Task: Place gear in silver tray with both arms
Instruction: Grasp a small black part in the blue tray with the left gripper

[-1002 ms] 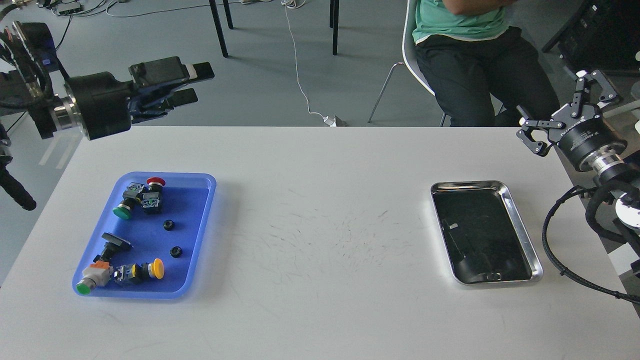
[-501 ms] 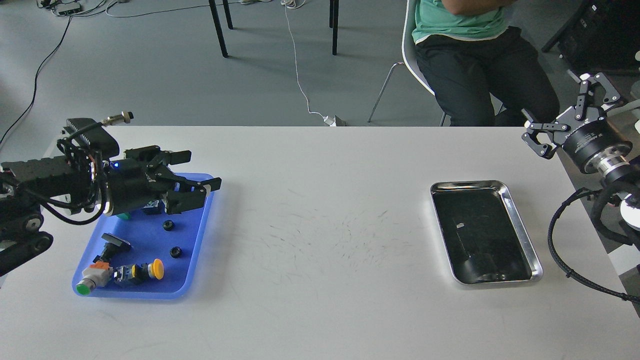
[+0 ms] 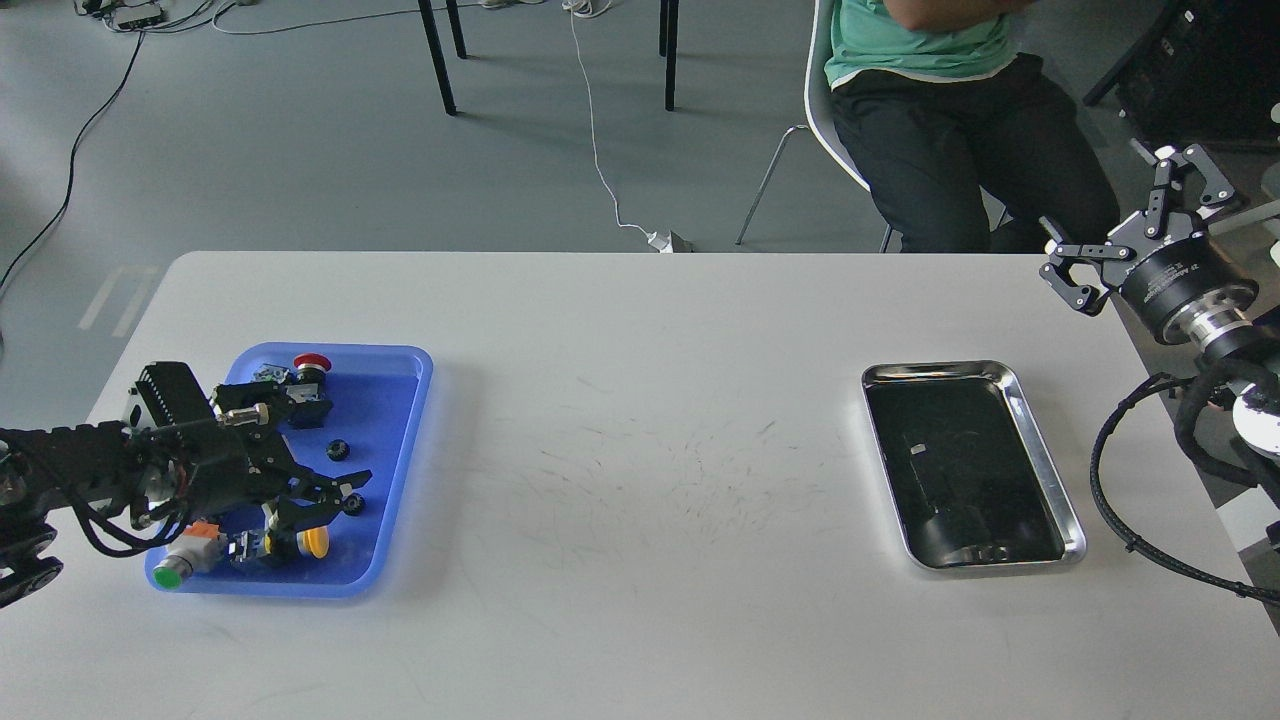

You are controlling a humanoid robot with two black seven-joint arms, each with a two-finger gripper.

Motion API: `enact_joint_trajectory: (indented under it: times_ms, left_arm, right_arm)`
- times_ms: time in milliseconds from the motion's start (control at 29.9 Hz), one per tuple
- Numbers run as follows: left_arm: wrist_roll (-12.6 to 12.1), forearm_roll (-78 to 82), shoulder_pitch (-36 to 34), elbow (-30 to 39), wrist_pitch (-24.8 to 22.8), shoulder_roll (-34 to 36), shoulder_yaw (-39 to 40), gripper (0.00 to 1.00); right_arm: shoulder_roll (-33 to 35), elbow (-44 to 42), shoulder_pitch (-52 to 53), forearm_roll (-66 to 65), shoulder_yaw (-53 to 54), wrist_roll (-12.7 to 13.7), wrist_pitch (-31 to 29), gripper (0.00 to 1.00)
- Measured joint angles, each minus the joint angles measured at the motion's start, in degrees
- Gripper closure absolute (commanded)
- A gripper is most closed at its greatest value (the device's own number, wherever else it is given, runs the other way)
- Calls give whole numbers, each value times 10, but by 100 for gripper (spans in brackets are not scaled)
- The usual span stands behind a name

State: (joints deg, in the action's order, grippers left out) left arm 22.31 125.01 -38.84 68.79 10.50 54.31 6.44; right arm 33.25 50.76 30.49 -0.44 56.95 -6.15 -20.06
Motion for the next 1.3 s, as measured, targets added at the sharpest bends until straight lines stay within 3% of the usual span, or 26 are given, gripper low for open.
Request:
enact_joint_trajectory:
  times_ms: [100,501,1303]
  left_arm:
    - [11,0,1,-33,4,-14,-2,16]
    - [29,-12,4,-103,5,-45,-2,44]
    - [34,-23,5,-164,2,-80,-10,54]
  right_arm:
    - [-1,0,0,0,0,0,1,1]
    - [-1,1,3,0,1,0,10,1]
    - [-1,0,3,0,0,0,10,1]
